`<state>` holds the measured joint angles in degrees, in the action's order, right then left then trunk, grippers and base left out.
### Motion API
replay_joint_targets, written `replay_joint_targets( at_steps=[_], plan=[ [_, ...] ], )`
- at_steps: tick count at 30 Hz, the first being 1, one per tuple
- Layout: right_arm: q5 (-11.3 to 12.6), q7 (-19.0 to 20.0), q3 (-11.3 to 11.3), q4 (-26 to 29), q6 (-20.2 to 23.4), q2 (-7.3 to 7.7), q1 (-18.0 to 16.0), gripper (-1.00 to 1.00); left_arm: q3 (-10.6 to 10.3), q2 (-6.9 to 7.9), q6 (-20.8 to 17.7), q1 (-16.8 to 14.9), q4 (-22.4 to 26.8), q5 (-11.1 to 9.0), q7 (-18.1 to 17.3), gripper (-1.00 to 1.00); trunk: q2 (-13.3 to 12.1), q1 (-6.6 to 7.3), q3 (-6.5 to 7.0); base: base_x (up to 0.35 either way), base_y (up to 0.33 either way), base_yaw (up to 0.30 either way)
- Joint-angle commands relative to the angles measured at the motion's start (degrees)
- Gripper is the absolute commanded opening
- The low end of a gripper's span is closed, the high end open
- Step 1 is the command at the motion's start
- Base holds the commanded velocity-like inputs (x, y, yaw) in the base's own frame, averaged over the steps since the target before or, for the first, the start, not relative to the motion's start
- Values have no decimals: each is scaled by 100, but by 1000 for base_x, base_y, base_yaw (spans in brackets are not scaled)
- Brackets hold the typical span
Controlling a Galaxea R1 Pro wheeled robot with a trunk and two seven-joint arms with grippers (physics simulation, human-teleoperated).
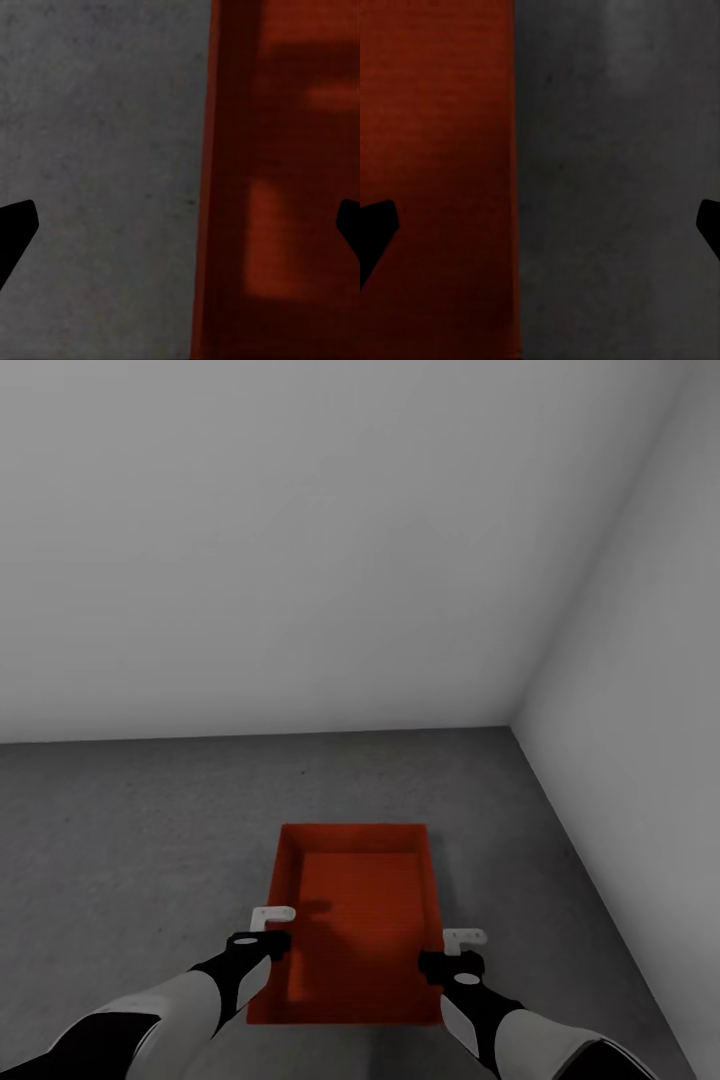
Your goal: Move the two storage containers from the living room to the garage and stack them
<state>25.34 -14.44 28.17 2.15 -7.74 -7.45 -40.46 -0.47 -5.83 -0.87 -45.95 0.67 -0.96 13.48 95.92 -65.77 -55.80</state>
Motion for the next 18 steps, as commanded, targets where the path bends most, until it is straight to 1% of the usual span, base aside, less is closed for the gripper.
replay_joint_targets(
  at_steps=[1, 18],
  plan=[
    [58, -15, 48, -4, -21, -2, -2, 100, -6, -2, -9, -1, 3, -10, 20, 100, -40, 23, 15, 0, 0, 0],
    [59, -14, 47, -4, -11, -2, -3, 100, -6, -5, -9, -1, 3, -10, 33, 100, -722, 396, 320, 0, 0, 0]
  ],
)
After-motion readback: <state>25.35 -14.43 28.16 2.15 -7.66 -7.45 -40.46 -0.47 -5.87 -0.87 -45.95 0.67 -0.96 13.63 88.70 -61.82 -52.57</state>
